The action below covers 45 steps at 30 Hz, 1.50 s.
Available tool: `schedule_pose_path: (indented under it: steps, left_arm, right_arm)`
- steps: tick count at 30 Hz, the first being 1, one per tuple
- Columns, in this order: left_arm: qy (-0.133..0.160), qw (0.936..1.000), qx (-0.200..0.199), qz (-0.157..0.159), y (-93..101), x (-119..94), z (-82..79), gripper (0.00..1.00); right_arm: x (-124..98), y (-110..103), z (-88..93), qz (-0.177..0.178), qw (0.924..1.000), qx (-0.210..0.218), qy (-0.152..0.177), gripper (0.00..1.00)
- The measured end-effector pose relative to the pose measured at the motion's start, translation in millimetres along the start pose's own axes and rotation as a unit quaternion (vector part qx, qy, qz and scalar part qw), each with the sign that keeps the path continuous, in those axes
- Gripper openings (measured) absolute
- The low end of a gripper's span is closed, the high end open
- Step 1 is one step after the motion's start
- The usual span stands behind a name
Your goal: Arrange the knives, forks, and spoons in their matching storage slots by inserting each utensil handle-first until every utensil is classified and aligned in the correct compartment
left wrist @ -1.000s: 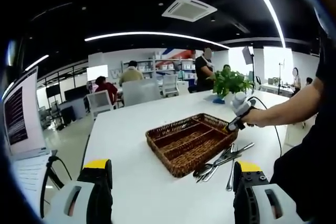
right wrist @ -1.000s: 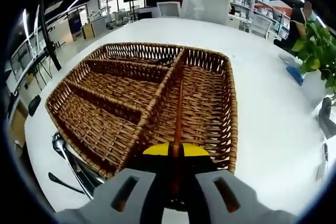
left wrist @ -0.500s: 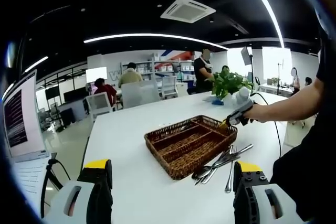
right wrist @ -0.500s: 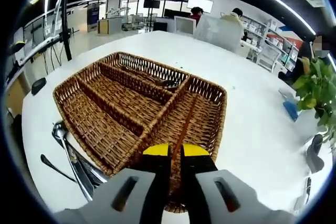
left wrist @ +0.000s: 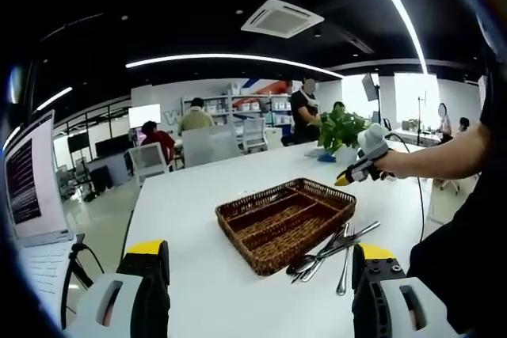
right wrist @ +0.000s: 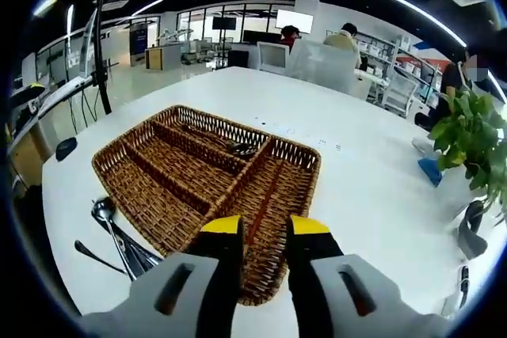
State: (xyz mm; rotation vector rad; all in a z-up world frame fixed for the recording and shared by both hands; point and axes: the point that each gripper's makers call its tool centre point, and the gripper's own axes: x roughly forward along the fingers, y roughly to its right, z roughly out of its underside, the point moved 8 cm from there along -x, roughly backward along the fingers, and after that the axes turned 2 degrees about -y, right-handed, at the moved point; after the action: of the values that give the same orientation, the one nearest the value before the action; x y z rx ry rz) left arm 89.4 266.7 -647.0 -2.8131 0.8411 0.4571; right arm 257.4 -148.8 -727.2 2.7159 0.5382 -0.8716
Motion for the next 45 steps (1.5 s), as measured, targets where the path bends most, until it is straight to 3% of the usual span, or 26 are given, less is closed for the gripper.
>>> schedule_pose_path:
  steps: [3, 7, 15, 23, 33, 41, 45]
  left_arm:
    - [-0.001, 1.0000, -0.001, 0.003, 2.4, 1, 1.0, 1.00]
    - [0.000, 1.0000, -0.003, 0.003, 3.1, 1, 1.3, 1.00]
    - [0.006, 1.0000, -0.006, 0.004, 2.9, 1, -1.5, 1.00]
    - [0.008, 0.9999, -0.008, 0.005, 2.8, 3, -1.8, 1.00]
    - [0.012, 0.9998, -0.011, 0.008, 2.6, 5, -2.1, 1.00]
    - [0.009, 0.9999, -0.011, 0.007, -0.3, 7, 1.3, 1.00]
    - [0.007, 0.9999, -0.009, 0.008, 0.1, 8, 2.1, 1.00]
  right_arm:
    - [-9, -2, 0.3, -0.016, 0.9994, 0.028, 0.010, 0.32]
    - [-26, -6, -6.0, -0.031, 0.9980, 0.031, 0.045, 0.43]
    - [-49, -10, -9.9, -0.047, 0.9951, 0.011, 0.086, 0.54]
    - [-71, -22, -7.1, -0.087, 0.9886, -0.006, 0.123, 0.77]
    - [-93, -29, 2.4, -0.104, 0.9824, -0.019, 0.154, 0.99]
    - [-107, -34, 8.9, -0.107, 0.9818, -0.019, 0.156, 0.99]
    - [-112, -36, 10.9, -0.102, 0.9846, -0.025, 0.139, 0.99]
